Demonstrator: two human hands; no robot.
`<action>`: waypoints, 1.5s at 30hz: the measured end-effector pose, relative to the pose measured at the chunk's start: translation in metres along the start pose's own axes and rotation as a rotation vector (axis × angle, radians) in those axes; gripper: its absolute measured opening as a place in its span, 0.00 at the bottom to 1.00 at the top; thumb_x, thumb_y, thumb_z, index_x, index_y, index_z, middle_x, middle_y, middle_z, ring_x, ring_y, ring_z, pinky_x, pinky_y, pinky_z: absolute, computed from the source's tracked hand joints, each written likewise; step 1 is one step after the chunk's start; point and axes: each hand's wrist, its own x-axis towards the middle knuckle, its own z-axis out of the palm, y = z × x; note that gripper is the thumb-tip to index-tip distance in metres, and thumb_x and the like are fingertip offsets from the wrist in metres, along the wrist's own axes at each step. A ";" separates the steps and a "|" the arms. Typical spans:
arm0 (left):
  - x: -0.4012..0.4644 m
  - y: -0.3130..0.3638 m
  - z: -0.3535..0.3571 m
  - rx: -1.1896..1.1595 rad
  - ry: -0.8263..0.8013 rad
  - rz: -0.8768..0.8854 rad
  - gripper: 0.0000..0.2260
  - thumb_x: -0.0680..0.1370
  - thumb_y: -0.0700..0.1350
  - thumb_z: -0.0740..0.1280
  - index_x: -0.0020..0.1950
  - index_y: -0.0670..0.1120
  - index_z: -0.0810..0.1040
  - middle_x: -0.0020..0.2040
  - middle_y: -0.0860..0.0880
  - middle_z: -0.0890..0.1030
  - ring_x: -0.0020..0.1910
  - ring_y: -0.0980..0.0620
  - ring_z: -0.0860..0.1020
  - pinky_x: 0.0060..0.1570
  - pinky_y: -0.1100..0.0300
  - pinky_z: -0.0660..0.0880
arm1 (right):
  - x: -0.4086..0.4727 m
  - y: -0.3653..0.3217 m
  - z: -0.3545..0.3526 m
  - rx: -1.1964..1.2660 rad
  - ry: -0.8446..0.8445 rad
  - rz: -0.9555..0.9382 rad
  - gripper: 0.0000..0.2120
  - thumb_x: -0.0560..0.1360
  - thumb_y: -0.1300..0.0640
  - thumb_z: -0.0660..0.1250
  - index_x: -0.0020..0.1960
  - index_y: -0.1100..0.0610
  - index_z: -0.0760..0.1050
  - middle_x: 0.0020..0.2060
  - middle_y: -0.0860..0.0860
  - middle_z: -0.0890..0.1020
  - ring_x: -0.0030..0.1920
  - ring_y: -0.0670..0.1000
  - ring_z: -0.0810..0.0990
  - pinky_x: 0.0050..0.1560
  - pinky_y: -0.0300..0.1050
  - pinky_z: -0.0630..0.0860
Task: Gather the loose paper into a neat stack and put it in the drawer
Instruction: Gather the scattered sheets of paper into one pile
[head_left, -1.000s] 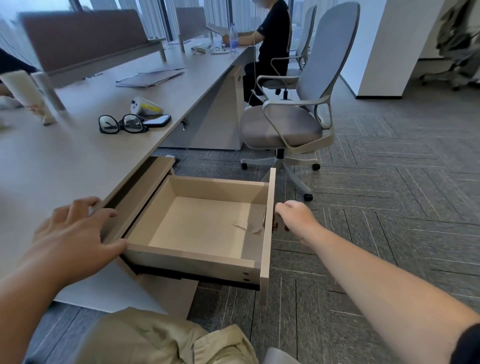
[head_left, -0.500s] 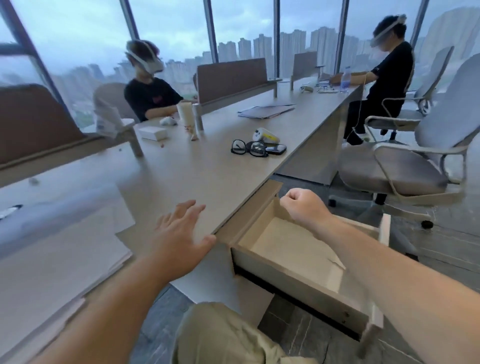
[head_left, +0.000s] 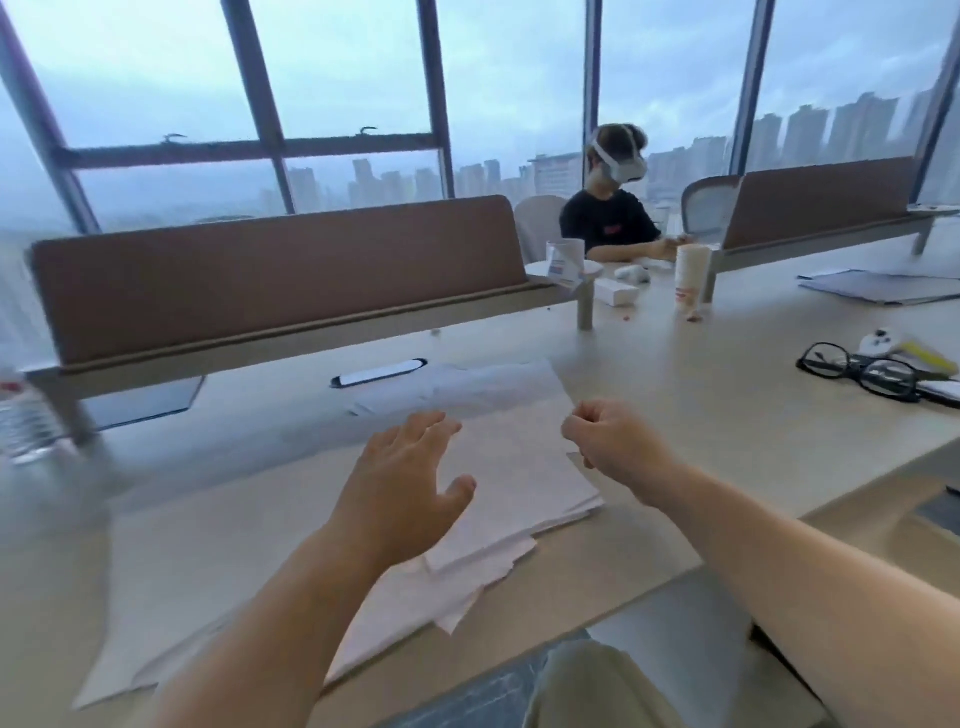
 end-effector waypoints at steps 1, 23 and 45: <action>-0.004 -0.010 -0.003 0.011 0.005 -0.022 0.30 0.81 0.61 0.63 0.81 0.54 0.63 0.83 0.54 0.61 0.80 0.49 0.62 0.78 0.53 0.57 | 0.002 -0.008 0.012 0.001 -0.020 -0.021 0.07 0.69 0.52 0.65 0.34 0.53 0.75 0.26 0.49 0.75 0.31 0.52 0.75 0.38 0.48 0.72; -0.034 -0.146 0.002 0.112 -0.428 -0.449 0.37 0.79 0.69 0.55 0.84 0.59 0.49 0.86 0.53 0.45 0.84 0.50 0.44 0.81 0.43 0.44 | 0.039 -0.056 0.199 -0.799 -0.541 -0.338 0.35 0.82 0.35 0.46 0.84 0.48 0.47 0.84 0.49 0.46 0.83 0.53 0.42 0.81 0.60 0.40; 0.035 -0.077 0.022 -1.165 -0.140 -0.676 0.05 0.80 0.36 0.69 0.44 0.41 0.81 0.39 0.42 0.83 0.25 0.53 0.72 0.31 0.59 0.71 | 0.026 -0.073 0.180 0.673 -0.580 0.002 0.20 0.85 0.42 0.55 0.75 0.41 0.70 0.67 0.35 0.71 0.69 0.40 0.70 0.61 0.39 0.71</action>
